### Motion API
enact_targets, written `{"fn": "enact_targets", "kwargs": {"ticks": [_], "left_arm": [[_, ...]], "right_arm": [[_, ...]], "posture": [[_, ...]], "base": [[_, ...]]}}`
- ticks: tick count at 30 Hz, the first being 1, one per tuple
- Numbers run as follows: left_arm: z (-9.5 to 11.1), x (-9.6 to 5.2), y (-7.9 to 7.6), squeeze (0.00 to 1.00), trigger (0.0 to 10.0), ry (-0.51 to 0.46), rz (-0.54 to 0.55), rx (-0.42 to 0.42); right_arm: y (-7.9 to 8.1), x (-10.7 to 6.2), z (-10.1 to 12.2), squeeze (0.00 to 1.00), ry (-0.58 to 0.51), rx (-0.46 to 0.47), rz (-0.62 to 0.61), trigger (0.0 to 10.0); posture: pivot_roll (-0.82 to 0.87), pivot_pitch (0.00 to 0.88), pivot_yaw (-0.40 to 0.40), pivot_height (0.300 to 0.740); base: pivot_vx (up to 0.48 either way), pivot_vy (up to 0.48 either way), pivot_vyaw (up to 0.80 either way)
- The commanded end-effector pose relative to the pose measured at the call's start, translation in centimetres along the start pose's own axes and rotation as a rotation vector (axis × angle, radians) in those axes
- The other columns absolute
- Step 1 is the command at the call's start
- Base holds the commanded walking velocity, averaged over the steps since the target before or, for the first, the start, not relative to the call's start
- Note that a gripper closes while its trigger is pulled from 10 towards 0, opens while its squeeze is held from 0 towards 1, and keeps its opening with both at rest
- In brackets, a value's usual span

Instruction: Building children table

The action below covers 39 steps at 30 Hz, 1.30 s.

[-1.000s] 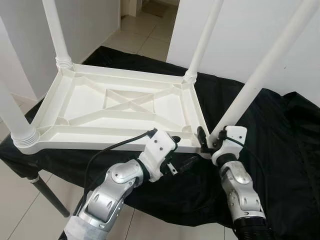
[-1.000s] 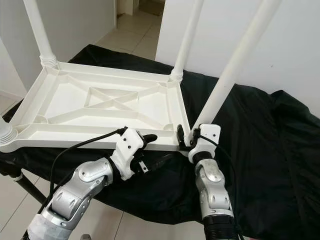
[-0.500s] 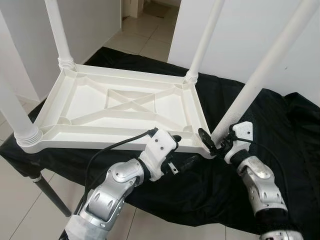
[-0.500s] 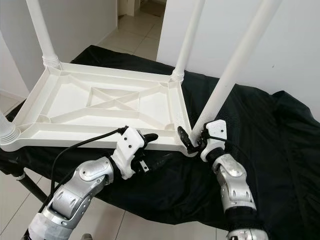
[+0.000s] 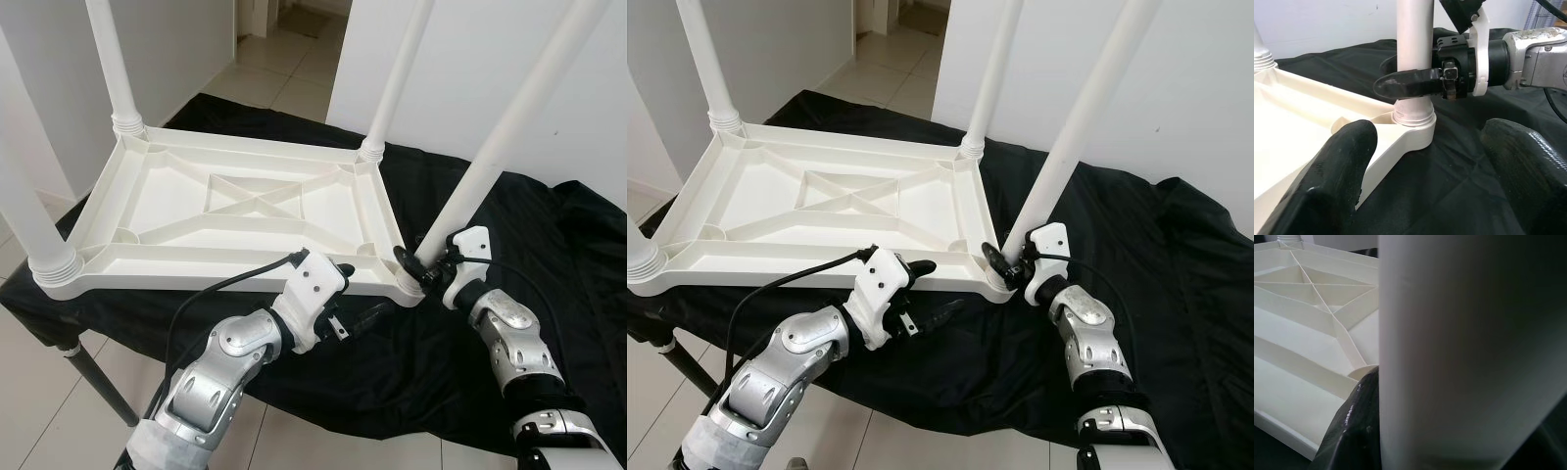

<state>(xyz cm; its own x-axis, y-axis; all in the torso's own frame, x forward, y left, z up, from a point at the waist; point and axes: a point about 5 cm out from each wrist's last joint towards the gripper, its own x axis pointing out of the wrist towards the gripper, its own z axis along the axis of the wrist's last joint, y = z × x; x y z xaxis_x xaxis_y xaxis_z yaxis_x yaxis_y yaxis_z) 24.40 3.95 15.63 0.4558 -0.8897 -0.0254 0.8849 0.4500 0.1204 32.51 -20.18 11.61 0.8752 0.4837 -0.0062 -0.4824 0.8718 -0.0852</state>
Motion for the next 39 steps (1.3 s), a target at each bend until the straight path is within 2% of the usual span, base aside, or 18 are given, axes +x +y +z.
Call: {"fn": "enact_targets", "kwargs": {"ticks": [1,4,5,8,9,14,16,17,19,21,24,28,33,35,39], "left_arm": [[0.1,0.1,0.1,0.0,10.0,0.005,0.033,0.007],[0.1,0.1,0.1,0.0,10.0,0.005,0.034,0.008],[0.1,0.1,0.1,0.0,10.0,0.005,0.033,0.008],[0.1,0.1,0.1,0.0,10.0,0.005,0.033,0.008],[0.1,0.1,0.1,0.0,10.0,0.006,0.032,0.008],[0.1,0.1,0.2,0.0,10.0,0.006,0.031,0.009],[0.1,0.1,0.2,0.0,10.0,0.006,0.03,0.01],[0.1,0.2,0.2,0.0,10.0,0.005,0.028,0.01],[0.1,0.2,0.2,0.0,10.0,0.005,0.028,0.01],[0.1,0.3,0.1,0.0,10.0,0.003,0.026,0.01],[0.1,0.3,0.1,0.0,10.0,0.003,0.025,0.01],[0.0,0.3,-0.1,0.0,10.0,0.003,0.017,0.009],[0.0,0.4,-0.1,0.0,10.0,0.003,0.016,0.009],[-0.1,0.4,-0.2,0.0,10.0,0.002,0.017,0.007],[-0.1,0.4,-0.3,0.0,10.0,0.002,0.018,0.005]], "right_arm": [[0.0,-0.1,-0.6,0.0,0.041,-0.017,0.033,0.0],[-0.2,-0.2,-0.8,0.0,0.036,-0.005,0.031,0.0],[-0.3,-0.3,-0.8,0.0,0.032,-0.002,0.023,5.0],[-0.3,-0.3,-0.8,0.0,0.032,-0.002,0.023,5.0],[-0.2,-0.3,-0.8,0.0,0.023,0.01,0.018,10.0],[-0.2,-0.3,-0.8,0.0,0.013,0.02,0.004,10.0],[-0.2,-0.3,-0.9,0.0,0.033,0.013,-0.042,10.0],[-0.1,-0.2,-1.1,0.0,0.036,0.023,-0.103,10.0],[-0.1,-0.2,-1.1,0.0,0.036,0.023,-0.103,10.0],[0.1,-0.2,-1.3,0.0,0.039,0.044,-0.203,10.0],[0.3,-0.1,-1.4,0.0,0.032,0.073,-0.255,10.0],[1.2,0.2,-1.8,0.0,0.042,0.13,-0.437,10.0],[1.7,0.4,-1.8,0.0,0.045,0.134,-0.493,10.0],[3.0,0.9,-1.8,0.0,0.038,0.158,-0.598,10.0],[4.2,1.3,-1.7,0.0,0.043,0.187,-0.695,10.0]], "posture": [[0.07,0.0,-0.143,0.74],[0.07,0.0,-0.14,0.74],[0.07,0.0,-0.14,0.74],[0.07,0.0,-0.14,0.74],[0.07,0.0,-0.138,0.74],[0.07,0.0,-0.136,0.74],[0.06,0.0,-0.136,0.74],[0.06,0.0,-0.137,0.74],[0.06,0.0,-0.137,0.74],[0.06,0.0,-0.141,0.74],[0.06,0.0,-0.141,0.74],[0.06,0.0,-0.153,0.74],[0.06,0.0,-0.155,0.74],[0.06,0.0,-0.161,0.74],[0.07,0.0,-0.168,0.74]], "base": [[0.0,0.0,0.0],[0.0,0.0,0.0],[0.0,0.0,0.0],[0.0,0.0,0.0],[0.0,0.0,0.0],[0.0,0.0,0.0],[0.0,0.0,0.0],[0.0,0.0,0.0],[0.0,0.0,0.0],[0.0,0.0,0.0],[0.0,0.0,0.0],[0.0,0.0,0.0],[0.0,0.0,0.0],[0.0,0.0,0.0],[0.0,0.0,0.0]]}}
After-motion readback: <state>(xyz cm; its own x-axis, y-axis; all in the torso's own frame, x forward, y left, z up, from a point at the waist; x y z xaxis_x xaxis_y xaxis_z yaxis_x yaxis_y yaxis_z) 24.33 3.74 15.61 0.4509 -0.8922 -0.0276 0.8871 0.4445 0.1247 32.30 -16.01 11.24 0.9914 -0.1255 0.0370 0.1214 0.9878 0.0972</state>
